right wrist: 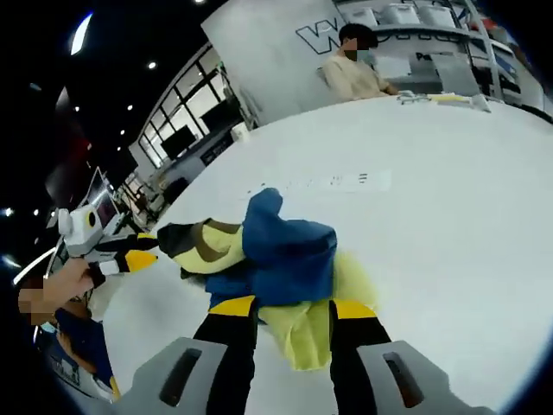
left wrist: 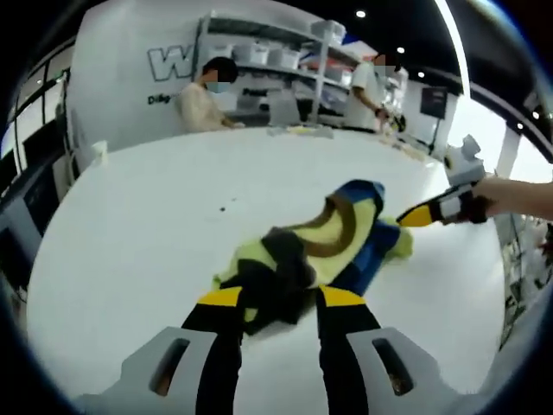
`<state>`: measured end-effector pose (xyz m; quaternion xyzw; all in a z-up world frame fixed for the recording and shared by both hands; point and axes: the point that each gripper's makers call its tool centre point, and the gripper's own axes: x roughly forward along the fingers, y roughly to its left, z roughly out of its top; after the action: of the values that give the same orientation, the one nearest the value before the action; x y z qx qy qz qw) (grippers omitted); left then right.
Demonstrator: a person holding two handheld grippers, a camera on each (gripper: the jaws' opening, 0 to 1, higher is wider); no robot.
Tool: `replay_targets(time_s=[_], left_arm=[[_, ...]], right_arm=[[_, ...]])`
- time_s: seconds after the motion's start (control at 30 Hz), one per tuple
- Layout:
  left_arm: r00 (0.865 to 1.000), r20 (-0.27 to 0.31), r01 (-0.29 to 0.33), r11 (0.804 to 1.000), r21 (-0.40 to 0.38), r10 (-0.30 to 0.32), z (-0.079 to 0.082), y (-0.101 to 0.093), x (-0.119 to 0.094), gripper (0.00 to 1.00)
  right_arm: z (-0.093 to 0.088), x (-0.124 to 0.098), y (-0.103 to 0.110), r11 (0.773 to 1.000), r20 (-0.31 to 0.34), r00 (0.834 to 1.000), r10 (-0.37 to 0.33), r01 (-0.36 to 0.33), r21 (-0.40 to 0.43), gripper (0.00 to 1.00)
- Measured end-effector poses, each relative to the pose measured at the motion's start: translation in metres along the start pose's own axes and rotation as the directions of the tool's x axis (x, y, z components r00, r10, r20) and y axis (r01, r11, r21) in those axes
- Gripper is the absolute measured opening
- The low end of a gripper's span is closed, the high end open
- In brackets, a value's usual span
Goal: Fold the garment on the visible template until the final outline fits inside the template.
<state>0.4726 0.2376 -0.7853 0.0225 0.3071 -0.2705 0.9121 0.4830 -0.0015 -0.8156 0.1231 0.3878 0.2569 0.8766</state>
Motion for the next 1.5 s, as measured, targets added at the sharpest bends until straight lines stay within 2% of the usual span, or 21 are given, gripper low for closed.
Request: replay_targets(time_s=[0.2, 0.47, 0.57, 0.77, 0.97, 1.07, 1.17, 1.3, 1.37, 1.5], left_arm=[[1.000, -0.003, 0.022, 1.000, 0.000, -0.022, 0.002, -0.002, 0.011, 0.26], [0.999, -0.019, 0.038, 0.999, -0.012, -0.039, -0.004, 0.001, 0.024, 0.21], [0.999, -0.032, 0.035, 0.999, -0.015, -0.036, -0.007, 0.002, 0.024, 0.17], [0.999, -0.033, 0.029, 1.000, 0.004, -0.028, -0.007, 0.005, 0.024, 0.07], [1.000, -0.011, 0.012, 1.000, 0.023, -0.012, 0.001, 0.005, 0.017, 0.02], [0.998, 0.057, -0.010, 0.997, 0.074, 0.006, 0.016, 0.005, 0.007, 0.01], [0.998, 0.060, -0.013, 0.995, 0.096, 0.007, 0.022, 0.003, -0.004, 0.00], [0.997, 0.071, -0.021, 0.995, 0.101, 0.014, 0.025, 0.010, -0.008, 0.00], [0.997, 0.080, -0.031, 0.994, 0.106, 0.022, 0.035, 0.008, -0.020, 0.00], [0.990, 0.135, -0.053, 0.990, 0.128, 0.035, 0.053, 0.005, -0.043, 0.00]], right_arm=[[0.000, 0.007, -0.003, 1.000, 0.004, 1.000, -0.023, 0.023, 0.022, 0.26], [-0.002, 0.019, -0.012, 0.998, -0.008, 0.998, -0.057, 0.058, 0.031, 0.14], [-0.002, 0.021, -0.012, 0.997, -0.006, 0.998, -0.070, 0.070, 0.029, 0.06], [0.000, 0.022, -0.014, 0.996, -0.006, 0.997, -0.076, 0.076, -0.036, 0.00], [0.009, 0.009, -0.022, 0.995, 0.020, 0.997, -0.080, 0.081, -0.057, 0.00], [0.020, -0.005, -0.025, 0.990, 0.044, 0.995, -0.089, 0.093, -0.105, 0.00], [0.030, -0.019, -0.024, 0.983, 0.074, 0.993, -0.097, 0.107, -0.147, 0.00], [0.041, -0.041, -0.016, 0.978, 0.094, 0.992, -0.088, 0.104, -0.181, 0.00], [0.040, -0.044, -0.013, 0.973, 0.100, 0.992, -0.083, 0.103, -0.209, 0.00], [0.050, -0.063, -0.008, 0.958, 0.130, 0.989, -0.077, 0.109, -0.265, 0.00]])
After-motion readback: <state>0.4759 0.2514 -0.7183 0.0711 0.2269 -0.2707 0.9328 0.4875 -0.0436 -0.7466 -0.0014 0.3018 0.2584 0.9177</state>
